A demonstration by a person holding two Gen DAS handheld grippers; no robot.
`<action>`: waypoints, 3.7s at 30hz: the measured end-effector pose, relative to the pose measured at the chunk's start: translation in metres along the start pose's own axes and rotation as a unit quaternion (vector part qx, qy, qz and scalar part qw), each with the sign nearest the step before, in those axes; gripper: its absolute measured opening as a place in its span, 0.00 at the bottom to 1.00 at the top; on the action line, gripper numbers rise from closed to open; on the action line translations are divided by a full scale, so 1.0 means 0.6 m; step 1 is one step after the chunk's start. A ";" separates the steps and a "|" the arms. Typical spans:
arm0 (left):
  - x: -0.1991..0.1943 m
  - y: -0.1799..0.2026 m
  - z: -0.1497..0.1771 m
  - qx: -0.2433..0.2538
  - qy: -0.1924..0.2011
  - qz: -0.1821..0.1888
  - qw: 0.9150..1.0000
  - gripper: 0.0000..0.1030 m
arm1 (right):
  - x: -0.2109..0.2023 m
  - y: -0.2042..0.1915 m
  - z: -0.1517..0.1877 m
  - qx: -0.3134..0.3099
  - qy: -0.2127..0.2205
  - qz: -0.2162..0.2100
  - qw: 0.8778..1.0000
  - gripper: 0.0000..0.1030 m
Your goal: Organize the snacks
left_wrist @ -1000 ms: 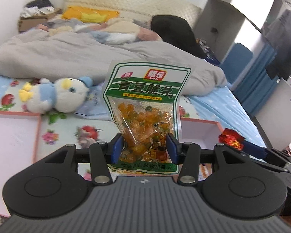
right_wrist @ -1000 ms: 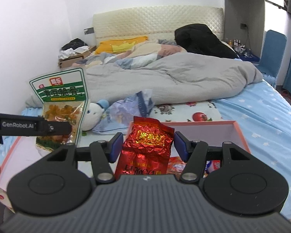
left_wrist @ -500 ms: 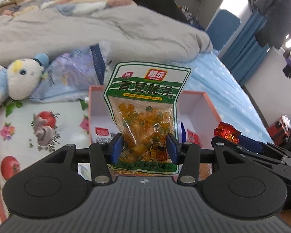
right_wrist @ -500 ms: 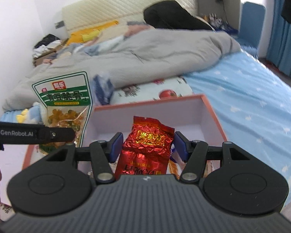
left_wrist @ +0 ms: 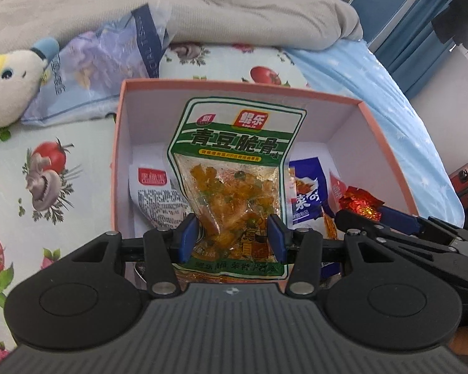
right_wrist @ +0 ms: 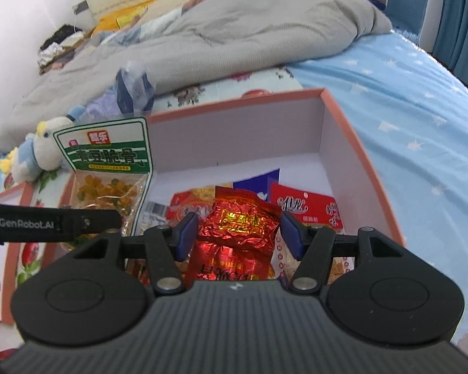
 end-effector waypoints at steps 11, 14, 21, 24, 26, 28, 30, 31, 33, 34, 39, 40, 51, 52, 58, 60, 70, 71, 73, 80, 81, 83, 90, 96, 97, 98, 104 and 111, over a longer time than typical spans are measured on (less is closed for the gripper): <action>-0.064 0.011 -0.012 0.016 0.031 -0.008 0.999 0.79 | -0.034 0.008 -0.006 0.033 0.001 -0.012 0.999 0.69; -0.103 0.024 -0.018 0.026 0.048 -0.005 0.999 0.79 | -0.073 0.010 -0.018 0.038 0.026 -0.006 0.999 0.69; -0.213 0.071 -0.026 0.053 0.100 0.007 0.994 0.79 | -0.175 0.006 -0.046 0.045 0.085 -0.008 0.995 0.69; -0.256 0.088 -0.025 0.062 0.120 0.013 0.991 0.79 | -0.221 0.002 -0.052 0.046 0.111 -0.003 0.993 0.69; -0.285 0.098 -0.019 0.068 0.132 0.017 0.989 0.79 | -0.252 0.000 -0.054 0.050 0.126 -0.006 0.991 0.69; -0.311 0.107 -0.012 0.074 0.143 0.020 0.987 0.79 | -0.276 -0.003 -0.054 0.052 0.139 -0.006 0.989 0.69; -0.336 0.115 -0.004 0.085 0.153 0.021 0.984 0.79 | -0.297 -0.006 -0.053 0.054 0.151 -0.005 0.987 0.69; -0.348 0.119 0.001 0.092 0.158 0.019 0.983 0.79 | -0.307 -0.007 -0.051 0.056 0.155 -0.005 0.986 0.69; -0.372 0.125 0.011 0.102 0.168 0.016 0.980 0.79 | -0.327 -0.012 -0.046 0.060 0.164 -0.008 0.985 0.69; -0.384 0.128 0.017 0.104 0.173 0.016 0.979 0.79 | -0.336 -0.015 -0.043 0.060 0.168 -0.009 0.984 0.69; -0.427 0.133 0.053 0.106 0.185 0.022 0.977 0.79 | -0.378 -0.026 -0.014 0.052 0.183 -0.005 0.982 0.69; -0.433 0.133 0.060 0.106 0.186 0.023 0.976 0.79 | -0.383 -0.028 -0.006 0.052 0.183 -0.004 0.982 0.69; -0.473 0.136 0.158 0.112 0.196 0.023 0.974 0.79 | -0.424 -0.028 0.078 0.052 0.186 0.007 0.981 0.69; -0.474 0.135 0.167 0.112 0.195 0.023 0.974 0.79 | -0.424 -0.027 0.083 0.054 0.185 0.008 0.981 0.69; -0.473 0.129 0.207 0.112 0.190 0.016 0.975 0.80 | -0.424 -0.031 0.114 0.047 0.183 0.011 0.982 0.69; -0.473 0.127 0.214 0.111 0.192 0.014 0.975 0.80 | -0.424 -0.033 0.124 0.046 0.181 0.010 0.982 0.69; -0.476 0.110 0.229 0.112 0.198 0.003 0.974 0.91 | -0.423 -0.022 0.144 0.047 0.186 0.017 0.981 0.69; -0.476 0.108 0.227 0.112 0.197 0.000 0.974 0.91 | -0.423 -0.019 0.143 0.049 0.188 0.020 0.981 0.69; -0.473 0.107 0.224 0.115 0.195 0.003 0.974 0.91 | -0.422 -0.016 0.143 0.050 0.188 0.020 0.981 0.82; -0.462 0.108 0.219 0.118 0.187 -0.008 0.975 1.00 | -0.415 0.003 0.137 0.069 0.185 0.026 0.980 1.00; -0.462 0.108 0.219 0.118 0.187 -0.009 0.975 1.00 | -0.415 0.003 0.137 0.069 0.185 0.026 0.980 1.00; -0.461 0.109 0.219 0.119 0.186 -0.012 0.975 1.00 | -0.415 0.004 0.138 0.071 0.185 0.027 0.980 1.00; -0.463 0.109 0.215 0.118 0.189 -0.015 0.975 1.00 | -0.417 0.004 0.139 0.070 0.188 0.024 0.979 1.00; -0.467 0.113 0.215 0.119 0.189 -0.014 0.975 1.00 | -0.419 0.005 0.139 0.072 0.189 0.024 0.979 1.00; -0.466 0.113 0.215 0.119 0.188 -0.014 0.975 1.00 | -0.420 0.005 0.139 0.072 0.190 0.025 0.979 1.00; -0.466 0.113 0.215 0.118 0.188 -0.014 0.975 1.00 | -0.419 0.005 0.139 0.073 0.191 0.025 0.979 1.00; -0.461 0.114 0.218 0.117 0.187 -0.016 0.975 1.00 | -0.421 0.005 0.142 0.074 0.194 0.027 0.978 1.00; -0.460 0.113 0.221 0.119 0.190 -0.015 0.974 1.00 | -0.421 0.005 0.145 0.075 0.190 0.028 0.979 1.00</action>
Point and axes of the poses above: each gripper's, at about its wrist camera, not at the fingertips, and x roughly the way its jaws point, y to its right, z to its underside, the point moved 10 cm from there along x, roughly the way its jaws point, and after that the axes turned 12 degrees about z, right-handed, at the moved point
